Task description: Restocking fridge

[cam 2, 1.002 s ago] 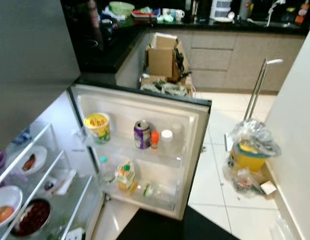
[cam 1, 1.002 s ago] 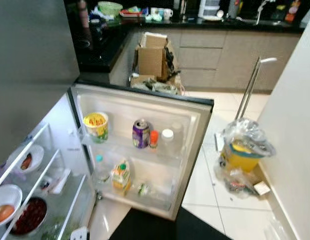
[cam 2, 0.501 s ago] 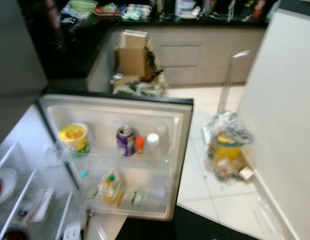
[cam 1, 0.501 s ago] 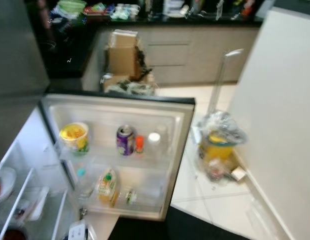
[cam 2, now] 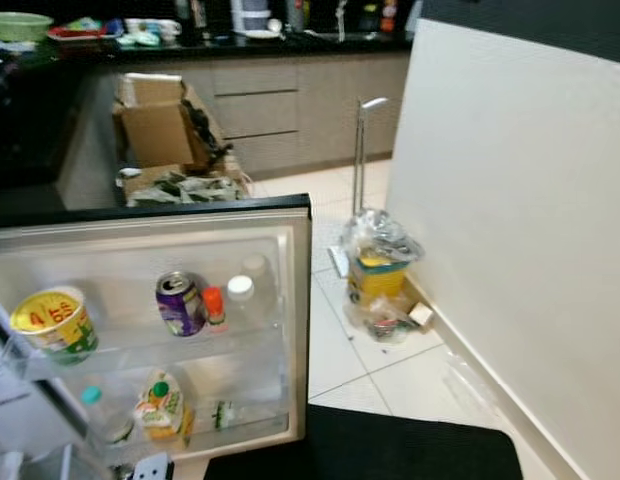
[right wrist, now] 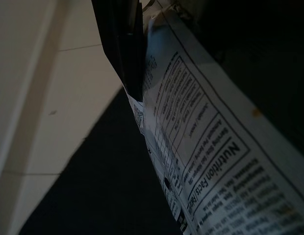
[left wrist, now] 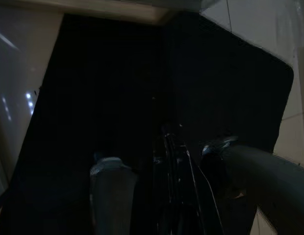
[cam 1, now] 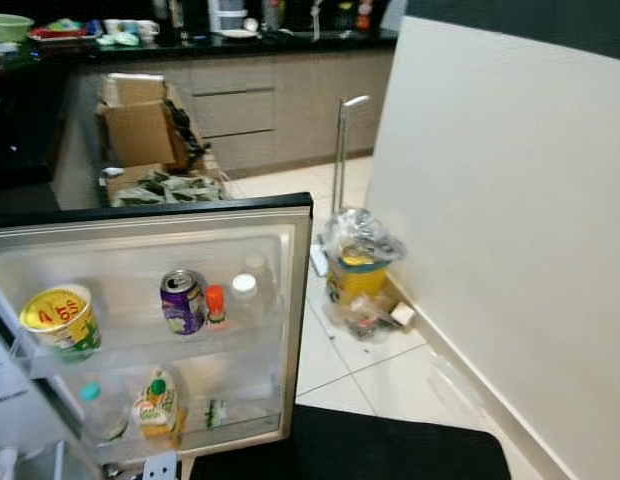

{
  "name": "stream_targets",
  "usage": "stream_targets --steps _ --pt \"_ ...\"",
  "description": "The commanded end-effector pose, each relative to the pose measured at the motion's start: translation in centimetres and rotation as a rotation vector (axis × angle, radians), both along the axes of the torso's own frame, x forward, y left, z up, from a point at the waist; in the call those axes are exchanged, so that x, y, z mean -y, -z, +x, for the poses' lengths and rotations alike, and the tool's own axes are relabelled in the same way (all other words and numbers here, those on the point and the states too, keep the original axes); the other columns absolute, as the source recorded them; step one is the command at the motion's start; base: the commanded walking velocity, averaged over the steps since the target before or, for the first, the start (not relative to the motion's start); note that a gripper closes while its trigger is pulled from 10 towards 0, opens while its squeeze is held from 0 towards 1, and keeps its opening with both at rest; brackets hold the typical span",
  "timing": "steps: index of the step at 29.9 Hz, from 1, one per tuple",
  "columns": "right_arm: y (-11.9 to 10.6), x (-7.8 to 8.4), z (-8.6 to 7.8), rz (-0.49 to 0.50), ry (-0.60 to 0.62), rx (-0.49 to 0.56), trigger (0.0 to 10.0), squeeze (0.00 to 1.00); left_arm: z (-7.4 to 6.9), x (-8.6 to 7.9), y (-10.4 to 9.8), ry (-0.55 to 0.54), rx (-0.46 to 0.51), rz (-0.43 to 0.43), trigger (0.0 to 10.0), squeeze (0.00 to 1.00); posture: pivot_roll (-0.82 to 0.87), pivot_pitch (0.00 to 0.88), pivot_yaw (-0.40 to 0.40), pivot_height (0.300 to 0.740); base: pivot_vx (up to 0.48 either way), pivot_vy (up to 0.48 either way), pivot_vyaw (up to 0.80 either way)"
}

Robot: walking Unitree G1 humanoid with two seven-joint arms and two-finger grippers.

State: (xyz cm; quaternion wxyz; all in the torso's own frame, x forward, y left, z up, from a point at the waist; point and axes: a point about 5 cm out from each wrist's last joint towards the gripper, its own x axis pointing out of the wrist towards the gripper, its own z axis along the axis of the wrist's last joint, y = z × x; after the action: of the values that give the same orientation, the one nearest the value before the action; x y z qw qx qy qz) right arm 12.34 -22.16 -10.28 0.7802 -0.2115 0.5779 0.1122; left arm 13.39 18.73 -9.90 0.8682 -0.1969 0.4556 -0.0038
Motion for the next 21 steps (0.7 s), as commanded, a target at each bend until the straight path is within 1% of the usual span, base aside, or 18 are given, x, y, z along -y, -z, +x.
stream_targets --steps 1,5,8,11,14,17,21 --pt "-0.2 0.1 0.5 -0.003 -0.017 0.016 10.0 0.00 0.3 0.2 -0.1 0.010 0.003 0.004 10.0 0.00 -0.04 0.000 -0.003 0.740 0.000 0.000 -0.78" --pt "-0.2 0.0 0.6 -0.001 -0.019 0.024 10.0 0.00 0.3 0.2 -0.1 0.010 0.002 0.004 10.0 0.00 -0.04 0.000 -0.003 0.740 0.000 0.000 -0.79" --pt "-0.3 -0.1 0.8 0.017 -0.005 0.046 10.0 0.00 0.3 0.1 -0.1 0.009 0.001 0.006 10.0 0.00 -0.04 0.000 -0.001 0.740 0.000 0.000 0.00" --pt "-0.3 -0.6 1.0 0.062 -0.008 0.048 10.0 0.00 0.2 0.0 0.0 0.007 -0.001 0.011 10.0 0.00 -0.04 0.000 0.000 0.740 0.000 0.000 0.00" --pt "-0.3 -0.6 1.0 0.064 -0.005 0.046 10.0 0.00 0.2 -0.2 -0.1 0.004 0.003 0.017 10.0 0.00 -0.04 0.000 0.000 0.740 0.000 0.000 0.69" --pt "-0.4 0.3 0.8 0.042 0.047 0.050 10.0 0.00 0.1 -0.5 -0.1 -0.010 0.003 0.028 10.0 0.00 -0.03 0.005 -0.001 0.740 0.000 0.000 0.80" --pt "-0.5 1.5 0.4 0.004 0.027 0.046 10.0 0.00 -0.1 -1.0 -0.1 -0.052 0.008 0.038 10.0 0.00 -0.03 0.006 -0.006 0.740 0.000 0.000 0.80"
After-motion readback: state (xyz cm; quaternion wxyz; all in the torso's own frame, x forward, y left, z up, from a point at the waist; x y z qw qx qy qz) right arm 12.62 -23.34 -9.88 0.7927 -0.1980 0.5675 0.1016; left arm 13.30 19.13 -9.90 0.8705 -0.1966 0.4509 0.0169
